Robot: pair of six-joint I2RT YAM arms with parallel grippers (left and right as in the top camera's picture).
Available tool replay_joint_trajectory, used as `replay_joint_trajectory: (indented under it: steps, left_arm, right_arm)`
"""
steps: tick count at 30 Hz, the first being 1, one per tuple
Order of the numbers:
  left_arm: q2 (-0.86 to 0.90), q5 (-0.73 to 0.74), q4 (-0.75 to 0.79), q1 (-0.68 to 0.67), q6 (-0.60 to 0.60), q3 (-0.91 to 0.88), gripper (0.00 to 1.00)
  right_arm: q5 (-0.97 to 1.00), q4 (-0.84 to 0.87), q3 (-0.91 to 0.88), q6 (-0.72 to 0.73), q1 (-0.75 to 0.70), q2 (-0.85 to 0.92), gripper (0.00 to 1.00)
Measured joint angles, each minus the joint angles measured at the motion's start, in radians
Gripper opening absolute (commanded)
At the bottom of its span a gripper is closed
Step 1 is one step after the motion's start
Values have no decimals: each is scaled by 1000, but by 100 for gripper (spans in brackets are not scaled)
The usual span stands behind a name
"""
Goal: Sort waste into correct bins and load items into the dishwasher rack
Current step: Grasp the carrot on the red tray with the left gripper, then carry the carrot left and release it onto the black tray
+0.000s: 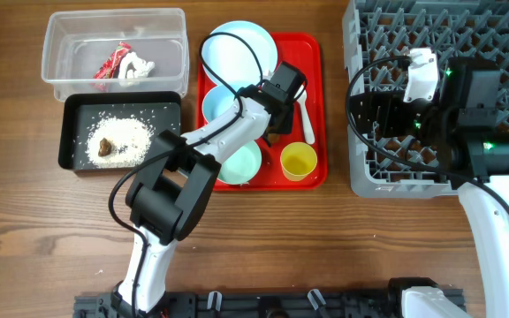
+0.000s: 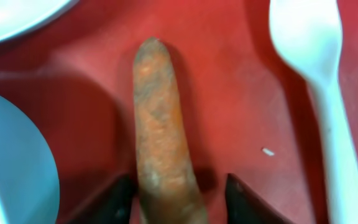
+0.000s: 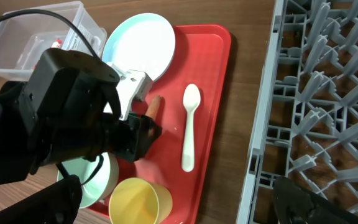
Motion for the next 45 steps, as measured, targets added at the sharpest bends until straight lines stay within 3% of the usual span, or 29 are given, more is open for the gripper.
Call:
replay_joint_trajectory:
  steps: [1, 4, 14, 19, 24, 29, 33, 37, 45]
  left_arm:
    - [0, -3, 4, 0, -3, 0, 12]
    - [0, -3, 6, 0, -8, 0, 4]
    - [-31, 1, -59, 0, -8, 5, 4]
    - [-204, 5, -109, 12, 38, 55, 4]
    - [-435, -10, -227, 108, 68, 87, 4]
    - [-453, -90, -455, 348, -53, 93, 4]
    - [-446, -93, -491, 531, -176, 58, 4]
    - [-445, -65, -443, 629, -300, -64, 4]
    - [-441, -43, -130, 653, -473, -379, 5]
  right_arm:
    - [0, 0, 0, 0, 0, 0, 100]
    - [0, 0, 0, 0, 0, 0, 100]
    - [0, -1, 0, 0, 0, 0, 100]
    - [0, 0, 0, 0, 0, 0, 100]
    - [0, 1, 0, 0, 0, 0, 100]
    - [0, 2, 0, 0, 0, 0, 100]
    - [0, 2, 0, 0, 0, 0, 100]
    - [0, 1, 0, 0, 0, 0, 100]
    - [0, -1, 0, 0, 0, 0, 99]
